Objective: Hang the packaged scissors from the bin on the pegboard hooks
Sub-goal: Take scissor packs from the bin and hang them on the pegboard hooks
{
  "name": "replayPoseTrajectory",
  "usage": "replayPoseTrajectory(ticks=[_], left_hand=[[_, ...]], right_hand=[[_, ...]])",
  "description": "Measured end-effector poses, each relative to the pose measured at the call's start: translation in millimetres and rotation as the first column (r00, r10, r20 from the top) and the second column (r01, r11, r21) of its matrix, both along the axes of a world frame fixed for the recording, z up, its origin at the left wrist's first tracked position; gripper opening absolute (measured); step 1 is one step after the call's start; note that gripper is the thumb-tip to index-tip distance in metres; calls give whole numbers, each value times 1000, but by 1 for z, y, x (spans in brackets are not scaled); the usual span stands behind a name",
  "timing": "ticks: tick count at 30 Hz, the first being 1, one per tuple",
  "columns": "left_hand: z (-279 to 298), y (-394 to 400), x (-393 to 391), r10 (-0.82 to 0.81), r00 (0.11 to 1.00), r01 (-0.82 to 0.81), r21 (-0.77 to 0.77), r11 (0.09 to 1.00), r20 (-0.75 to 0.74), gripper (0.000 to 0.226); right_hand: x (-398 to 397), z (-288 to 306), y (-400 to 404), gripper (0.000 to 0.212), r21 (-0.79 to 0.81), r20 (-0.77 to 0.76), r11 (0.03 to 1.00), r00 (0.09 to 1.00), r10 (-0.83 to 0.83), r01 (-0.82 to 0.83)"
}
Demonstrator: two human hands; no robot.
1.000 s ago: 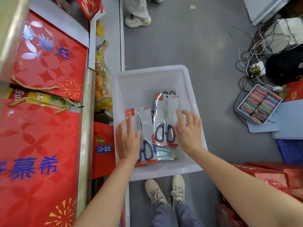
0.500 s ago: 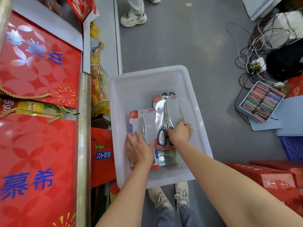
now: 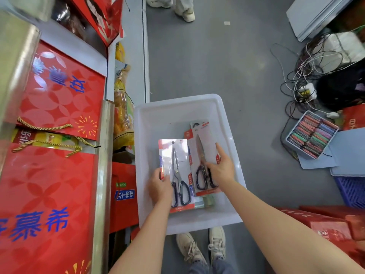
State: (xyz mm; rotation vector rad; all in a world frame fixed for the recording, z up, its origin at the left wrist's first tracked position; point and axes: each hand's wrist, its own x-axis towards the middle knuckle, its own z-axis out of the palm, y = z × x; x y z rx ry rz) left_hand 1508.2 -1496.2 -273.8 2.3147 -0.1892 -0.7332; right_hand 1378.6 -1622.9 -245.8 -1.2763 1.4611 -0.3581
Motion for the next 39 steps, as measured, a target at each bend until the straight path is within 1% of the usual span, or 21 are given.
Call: replayPoseTrajectory(ticks=[2,4,7,10,12,14,17,20,24,26,29,33,37,39], left_hand=[[7,4,4,43,998,-49,-121,991,-56,18],[14,8,10,58,996,-71,-203,977,-71,20],[31,11,21,100,992,-118,-305,945,-75,40],[61,10,30,131,991,-128,-459,879,-26,58],[82,8,34,156,988,-126,-523,843,13,63],[101,7,36,165,986,-126,-569,813,18,64],[131,7,38,196,980,-129,-612,780,44,63],[163,8,41,256,965,-160,-650,742,54,62],[209,14,37,326,945,-250,-727,639,-38,61],[231,21,31,334,941,-261,-749,609,-56,67],[267,33,21,370,929,-240,-769,593,-4,73],[315,50,16,452,892,-253,-816,519,11,69],[357,76,14,524,848,-237,-822,517,85,69],[378,91,12,567,817,-241,-832,500,105,70]], right_hand=[[-6,10,1,74,41,75,999,997,-26,23],[-9,20,2,76,50,123,998,991,-49,43],[-9,38,1,78,2,167,998,984,-64,64],[-5,62,-1,82,-50,224,996,973,-58,71],[-2,80,-2,84,-92,261,993,964,-44,70],[3,100,-2,86,-126,290,990,957,-19,58],[12,130,-2,86,-133,327,991,945,24,20],[18,158,-6,80,-149,339,989,939,62,-12],[18,200,-9,77,-176,388,981,910,147,-84],[15,221,-5,77,-189,418,976,890,181,-110],[9,252,1,77,-237,450,960,858,248,-152],[1,293,13,74,-300,504,937,805,313,-177],[0,334,34,71,-359,565,914,735,375,-190],[5,351,45,71,-390,570,897,709,414,-210]])
